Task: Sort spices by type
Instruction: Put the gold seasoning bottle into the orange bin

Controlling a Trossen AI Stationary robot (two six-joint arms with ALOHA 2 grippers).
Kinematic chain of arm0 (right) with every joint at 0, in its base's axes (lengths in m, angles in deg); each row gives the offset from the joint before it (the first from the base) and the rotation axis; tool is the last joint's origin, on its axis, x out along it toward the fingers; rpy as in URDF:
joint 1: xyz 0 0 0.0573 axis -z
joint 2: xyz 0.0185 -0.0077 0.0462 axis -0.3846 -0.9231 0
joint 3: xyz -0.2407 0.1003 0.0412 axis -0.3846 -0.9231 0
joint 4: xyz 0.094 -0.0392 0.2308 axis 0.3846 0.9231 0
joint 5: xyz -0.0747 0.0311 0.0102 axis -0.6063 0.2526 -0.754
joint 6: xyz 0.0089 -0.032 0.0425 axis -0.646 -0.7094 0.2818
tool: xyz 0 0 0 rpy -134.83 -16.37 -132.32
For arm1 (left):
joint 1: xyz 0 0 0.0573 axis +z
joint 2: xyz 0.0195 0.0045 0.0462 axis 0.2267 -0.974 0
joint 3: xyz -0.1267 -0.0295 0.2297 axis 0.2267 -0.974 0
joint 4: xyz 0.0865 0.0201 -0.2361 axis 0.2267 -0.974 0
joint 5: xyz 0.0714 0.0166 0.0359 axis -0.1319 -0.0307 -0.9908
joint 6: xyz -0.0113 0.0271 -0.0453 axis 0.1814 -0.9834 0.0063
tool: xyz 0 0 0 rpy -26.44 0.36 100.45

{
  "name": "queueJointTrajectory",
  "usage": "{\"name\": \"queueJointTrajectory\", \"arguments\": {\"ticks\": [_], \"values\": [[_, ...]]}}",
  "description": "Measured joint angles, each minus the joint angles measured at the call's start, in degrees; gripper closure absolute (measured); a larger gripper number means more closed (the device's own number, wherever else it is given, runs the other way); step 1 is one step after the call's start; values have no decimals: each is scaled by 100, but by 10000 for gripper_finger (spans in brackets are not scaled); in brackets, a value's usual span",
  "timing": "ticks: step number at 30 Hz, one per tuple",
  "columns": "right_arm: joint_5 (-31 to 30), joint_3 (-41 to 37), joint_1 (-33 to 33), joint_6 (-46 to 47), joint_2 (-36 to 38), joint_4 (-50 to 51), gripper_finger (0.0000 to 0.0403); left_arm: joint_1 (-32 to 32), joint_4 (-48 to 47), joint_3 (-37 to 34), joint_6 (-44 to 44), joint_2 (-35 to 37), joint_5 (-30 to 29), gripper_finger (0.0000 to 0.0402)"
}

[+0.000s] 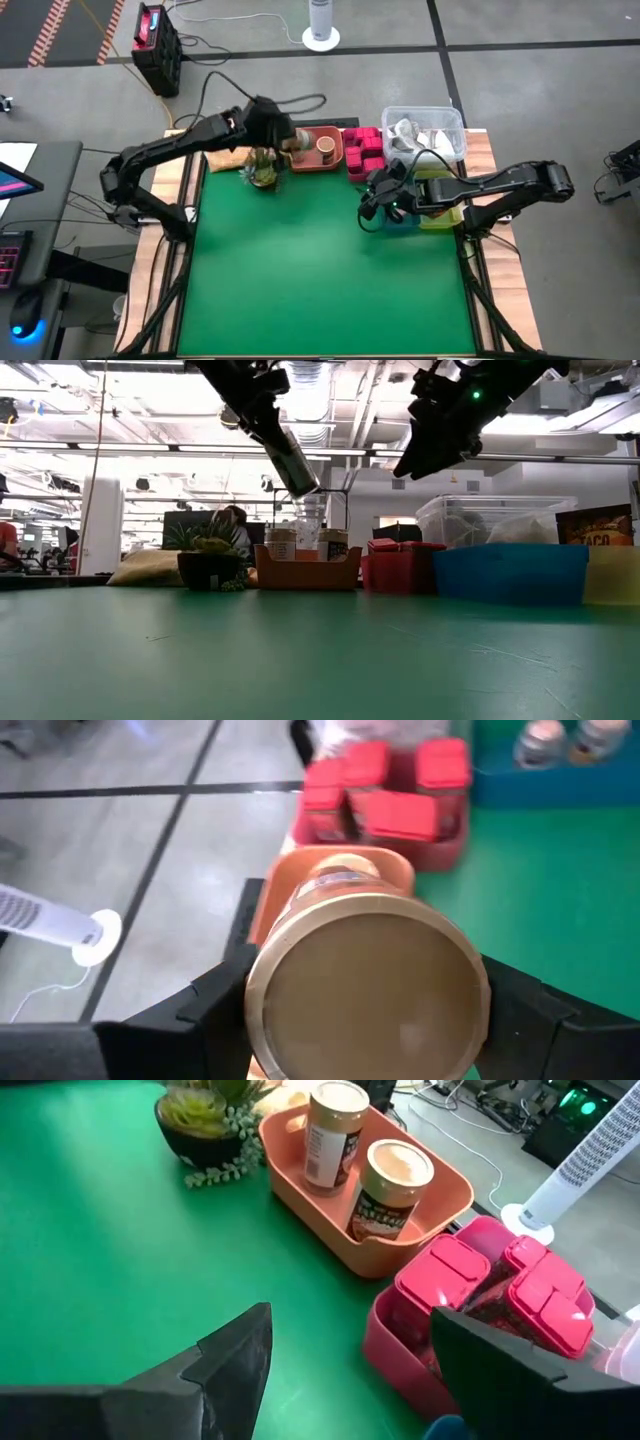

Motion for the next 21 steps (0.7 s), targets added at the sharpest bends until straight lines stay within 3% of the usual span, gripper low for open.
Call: {"name": "queueJointTrajectory", "arguments": {"ticks": [14, 21], "values": [[13, 0, 0, -196, 0, -407, 104, 562, 1598, 4, -308, -1037, -86, 131], [13, 0, -42, -194, -2, -393, 104, 882, 1441, 475, -494, -1734, -144, 131]]}}
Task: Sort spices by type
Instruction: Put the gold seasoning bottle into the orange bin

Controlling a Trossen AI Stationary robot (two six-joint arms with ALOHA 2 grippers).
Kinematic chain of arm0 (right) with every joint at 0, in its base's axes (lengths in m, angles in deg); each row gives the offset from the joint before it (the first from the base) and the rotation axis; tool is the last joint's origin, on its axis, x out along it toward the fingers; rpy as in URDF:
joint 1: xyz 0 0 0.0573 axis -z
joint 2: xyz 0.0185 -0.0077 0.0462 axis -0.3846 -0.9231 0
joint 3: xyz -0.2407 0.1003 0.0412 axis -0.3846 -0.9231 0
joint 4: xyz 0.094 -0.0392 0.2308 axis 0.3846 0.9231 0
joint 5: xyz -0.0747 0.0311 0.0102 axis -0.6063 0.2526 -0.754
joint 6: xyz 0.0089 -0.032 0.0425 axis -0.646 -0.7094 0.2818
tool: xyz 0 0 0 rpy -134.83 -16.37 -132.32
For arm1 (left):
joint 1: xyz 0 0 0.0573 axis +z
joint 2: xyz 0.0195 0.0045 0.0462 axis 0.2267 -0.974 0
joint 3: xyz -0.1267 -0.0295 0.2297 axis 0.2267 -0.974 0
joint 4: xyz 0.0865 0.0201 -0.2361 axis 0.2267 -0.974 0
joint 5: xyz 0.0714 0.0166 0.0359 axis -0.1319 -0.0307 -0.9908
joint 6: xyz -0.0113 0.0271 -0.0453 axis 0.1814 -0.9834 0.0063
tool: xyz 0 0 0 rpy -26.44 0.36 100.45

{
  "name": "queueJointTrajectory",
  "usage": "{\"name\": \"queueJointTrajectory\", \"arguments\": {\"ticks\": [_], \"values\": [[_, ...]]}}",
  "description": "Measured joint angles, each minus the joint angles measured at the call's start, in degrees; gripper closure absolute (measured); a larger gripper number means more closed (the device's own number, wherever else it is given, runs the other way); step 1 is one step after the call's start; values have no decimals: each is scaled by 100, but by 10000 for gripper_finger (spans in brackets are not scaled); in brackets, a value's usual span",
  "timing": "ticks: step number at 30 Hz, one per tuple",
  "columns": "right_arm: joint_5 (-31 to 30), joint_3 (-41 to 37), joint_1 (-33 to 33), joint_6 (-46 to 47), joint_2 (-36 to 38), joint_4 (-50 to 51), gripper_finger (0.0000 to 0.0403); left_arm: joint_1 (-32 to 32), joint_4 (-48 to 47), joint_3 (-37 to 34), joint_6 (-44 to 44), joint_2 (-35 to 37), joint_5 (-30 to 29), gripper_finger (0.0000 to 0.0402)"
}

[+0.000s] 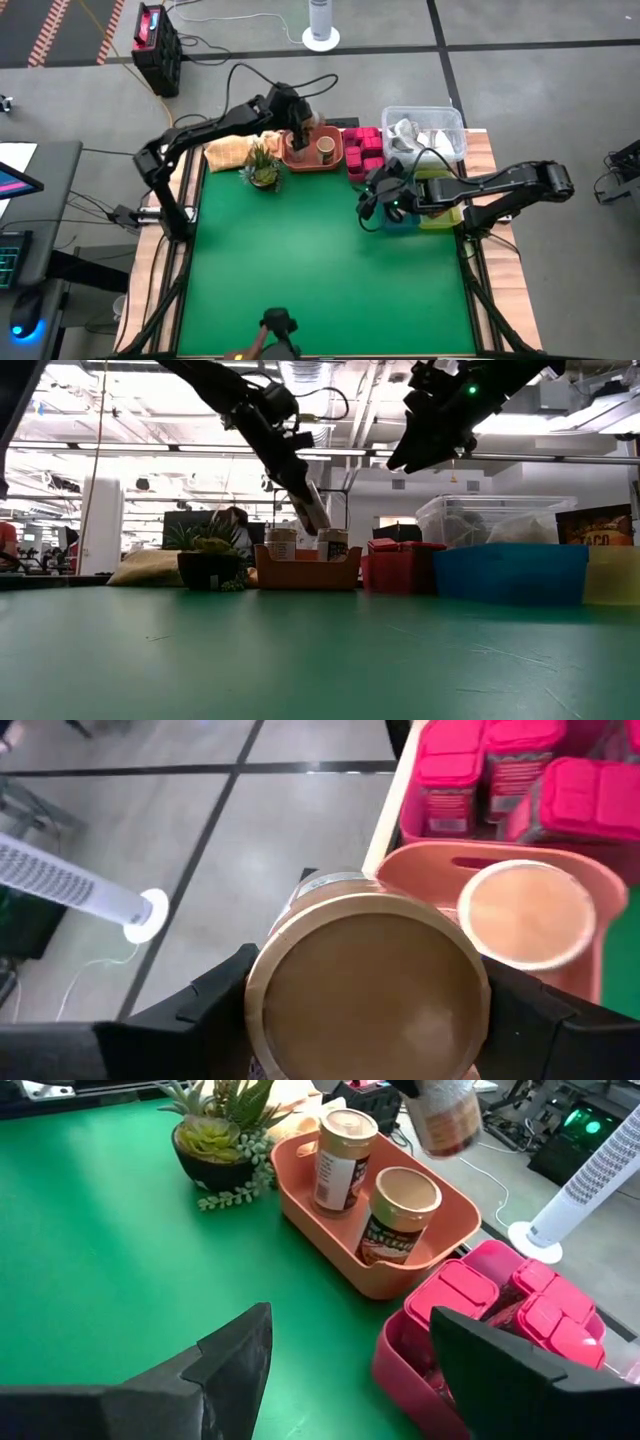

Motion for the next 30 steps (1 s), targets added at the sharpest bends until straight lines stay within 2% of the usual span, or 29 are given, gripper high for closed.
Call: {"name": "queueJointTrajectory", "arguments": {"ticks": [4, 11, 19, 30], "values": [[0, 0, -87, 2, 0, 20, 104, 70, -427, 396, -174, -324, 292, 131], [1, 0, -255, 68, -2, 45, 104, 63, -1423, 910, -615, -835, 470, 131], [0, -2, -378, 155, -2, 44, 104, 65, -1589, 946, -679, -896, 490, 127], [-2, -2, -374, 197, -2, 44, 104, 50, -1635, 946, -468, -894, 429, 82]]}}
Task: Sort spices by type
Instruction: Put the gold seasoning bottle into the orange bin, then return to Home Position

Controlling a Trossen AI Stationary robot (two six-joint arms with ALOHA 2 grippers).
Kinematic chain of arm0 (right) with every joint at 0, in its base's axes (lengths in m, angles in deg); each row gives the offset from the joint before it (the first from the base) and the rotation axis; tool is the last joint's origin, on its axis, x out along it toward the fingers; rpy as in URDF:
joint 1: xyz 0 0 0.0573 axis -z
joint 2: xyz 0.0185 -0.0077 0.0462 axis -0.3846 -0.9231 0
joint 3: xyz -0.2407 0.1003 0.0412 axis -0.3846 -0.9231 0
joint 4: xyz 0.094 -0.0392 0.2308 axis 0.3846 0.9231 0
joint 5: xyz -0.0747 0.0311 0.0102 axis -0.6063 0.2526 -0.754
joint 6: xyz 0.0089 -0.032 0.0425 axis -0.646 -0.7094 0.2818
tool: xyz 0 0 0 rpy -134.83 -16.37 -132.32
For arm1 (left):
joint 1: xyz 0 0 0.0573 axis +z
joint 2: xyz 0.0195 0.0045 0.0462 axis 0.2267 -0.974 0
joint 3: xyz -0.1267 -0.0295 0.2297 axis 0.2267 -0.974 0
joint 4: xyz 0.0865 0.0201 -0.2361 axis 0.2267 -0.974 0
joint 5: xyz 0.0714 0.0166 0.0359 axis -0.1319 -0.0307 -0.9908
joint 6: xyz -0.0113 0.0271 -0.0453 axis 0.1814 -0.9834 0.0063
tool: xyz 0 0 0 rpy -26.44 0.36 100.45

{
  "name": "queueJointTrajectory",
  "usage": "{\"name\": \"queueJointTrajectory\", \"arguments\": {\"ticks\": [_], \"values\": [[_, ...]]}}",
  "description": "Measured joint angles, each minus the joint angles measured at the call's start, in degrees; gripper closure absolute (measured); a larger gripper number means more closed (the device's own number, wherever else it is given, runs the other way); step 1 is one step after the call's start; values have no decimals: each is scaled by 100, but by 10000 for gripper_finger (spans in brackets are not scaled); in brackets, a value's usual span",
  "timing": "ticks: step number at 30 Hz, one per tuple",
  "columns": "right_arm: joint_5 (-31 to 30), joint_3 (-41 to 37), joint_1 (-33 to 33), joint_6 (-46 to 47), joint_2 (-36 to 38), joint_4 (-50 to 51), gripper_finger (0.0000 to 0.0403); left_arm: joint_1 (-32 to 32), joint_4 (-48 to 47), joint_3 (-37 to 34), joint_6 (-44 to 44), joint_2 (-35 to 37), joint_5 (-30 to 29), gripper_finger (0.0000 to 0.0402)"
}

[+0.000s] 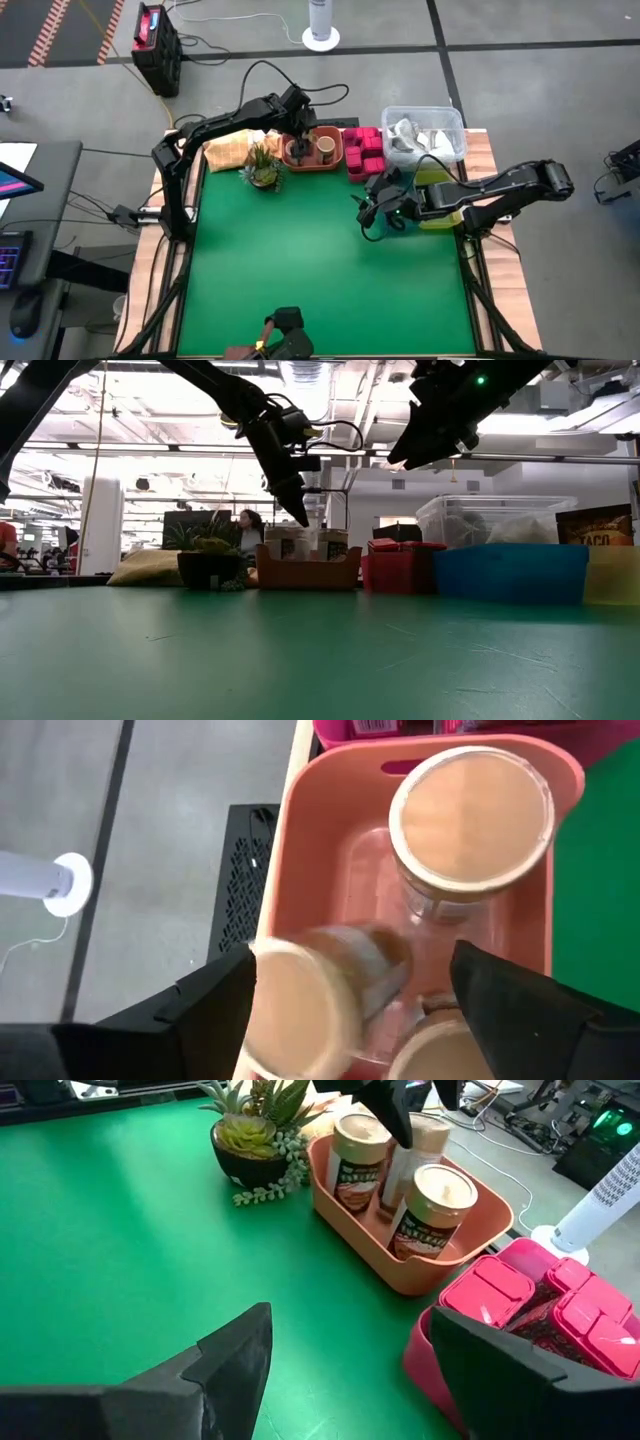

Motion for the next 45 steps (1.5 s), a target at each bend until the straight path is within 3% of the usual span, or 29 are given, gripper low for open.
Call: {"name": "queueJointTrajectory", "arguments": {"ticks": [8, 14, 18, 25, 41, 45], "values": [[-2, -66, -10, 50, 1, -34, 104, -72, 4, 63, -214, 265, -262, 87], [485, -1015, 260, 107, 574, -868, 103, -225, 145, -331, -22, 1145, 750, 114], [471, -1663, 443, -3, 1246, -1406, 103, -475, 902, -1177, 327, 1982, 776, 132], [678, -2416, 457, -45, 2504, -1509, 103, -1182, 2427, -3160, 1377, 3507, 707, 148], [751, -3354, 450, -518, 5058, -1459, 103, -2598, 2878, -6001, 3446, 5484, 629, 149], [750, -3650, 470, -520, 5580, -1390, 103, -2987, 3237, -6586, 3754, 5917, 93, 149]]}}
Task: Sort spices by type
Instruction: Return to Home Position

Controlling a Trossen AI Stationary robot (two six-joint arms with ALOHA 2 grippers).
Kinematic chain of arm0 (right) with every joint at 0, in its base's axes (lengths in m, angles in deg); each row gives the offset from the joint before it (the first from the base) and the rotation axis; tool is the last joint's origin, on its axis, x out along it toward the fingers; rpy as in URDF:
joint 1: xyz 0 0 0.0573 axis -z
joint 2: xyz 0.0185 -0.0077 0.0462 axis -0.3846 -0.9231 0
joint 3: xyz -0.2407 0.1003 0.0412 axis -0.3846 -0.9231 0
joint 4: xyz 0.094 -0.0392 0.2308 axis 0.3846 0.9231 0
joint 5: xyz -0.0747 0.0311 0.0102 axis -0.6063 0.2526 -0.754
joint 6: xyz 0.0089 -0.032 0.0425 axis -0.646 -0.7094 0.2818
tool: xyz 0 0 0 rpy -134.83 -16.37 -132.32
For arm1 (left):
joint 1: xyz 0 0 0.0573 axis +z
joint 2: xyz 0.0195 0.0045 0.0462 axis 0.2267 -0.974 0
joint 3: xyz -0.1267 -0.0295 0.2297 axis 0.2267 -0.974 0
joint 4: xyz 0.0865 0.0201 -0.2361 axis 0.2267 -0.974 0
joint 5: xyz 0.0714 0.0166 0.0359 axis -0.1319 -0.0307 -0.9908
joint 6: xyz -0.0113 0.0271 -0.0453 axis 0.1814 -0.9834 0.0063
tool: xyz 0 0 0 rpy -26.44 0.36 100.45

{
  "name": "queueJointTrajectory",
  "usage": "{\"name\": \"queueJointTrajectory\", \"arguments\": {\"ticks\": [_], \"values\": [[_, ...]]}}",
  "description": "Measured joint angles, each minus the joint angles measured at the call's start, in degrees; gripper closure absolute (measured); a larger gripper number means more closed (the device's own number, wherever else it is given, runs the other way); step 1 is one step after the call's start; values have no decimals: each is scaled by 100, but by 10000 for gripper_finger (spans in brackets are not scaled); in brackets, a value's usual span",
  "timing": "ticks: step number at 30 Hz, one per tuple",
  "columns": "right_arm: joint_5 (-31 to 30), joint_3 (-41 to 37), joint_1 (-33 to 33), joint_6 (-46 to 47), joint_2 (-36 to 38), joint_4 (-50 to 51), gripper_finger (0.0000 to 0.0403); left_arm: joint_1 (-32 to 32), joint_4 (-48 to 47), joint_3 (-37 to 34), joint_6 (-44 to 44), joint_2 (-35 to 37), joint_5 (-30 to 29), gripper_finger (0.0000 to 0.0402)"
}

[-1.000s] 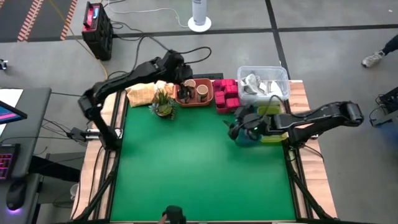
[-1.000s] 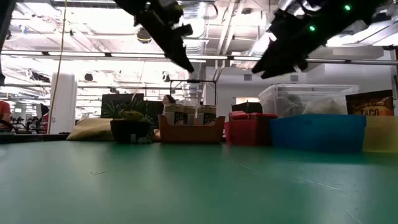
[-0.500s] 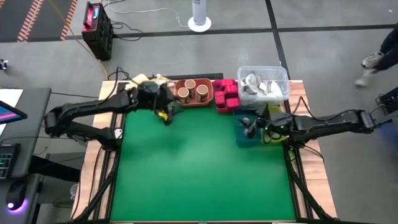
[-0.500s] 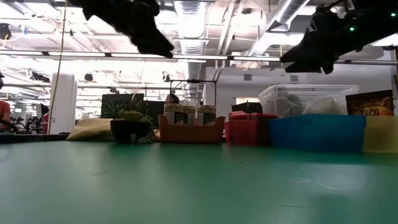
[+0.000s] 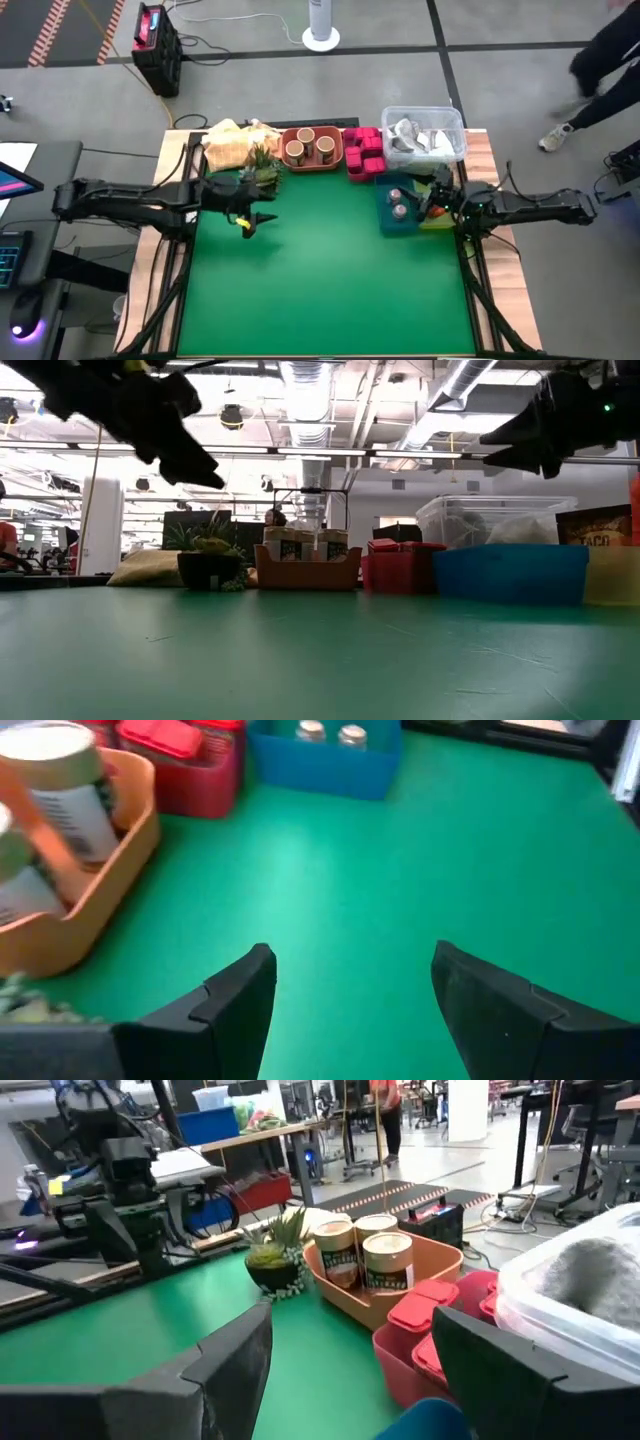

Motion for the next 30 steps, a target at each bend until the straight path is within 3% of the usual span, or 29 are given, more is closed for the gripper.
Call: {"name": "queueJointTrajectory", "arguments": {"ticks": [6, 10, 18, 30], "values": [[-2, -314, 5, 22, 859, 290, 103, -634, 237, -534, -91, 666, -1191, 149], [0, -381, -93, 22, 1498, 1084, 103, -882, 265, -756, -296, 985, -1607, 149], [2, -256, -249, -64, 1753, 1477, 103, -1027, 1084, -1467, -575, 1671, -1282, 153], [-246, -18, -267, 364, 1724, 1400, 103, -1026, 1064, -2119, -500, 2831, -851, 189]]}}
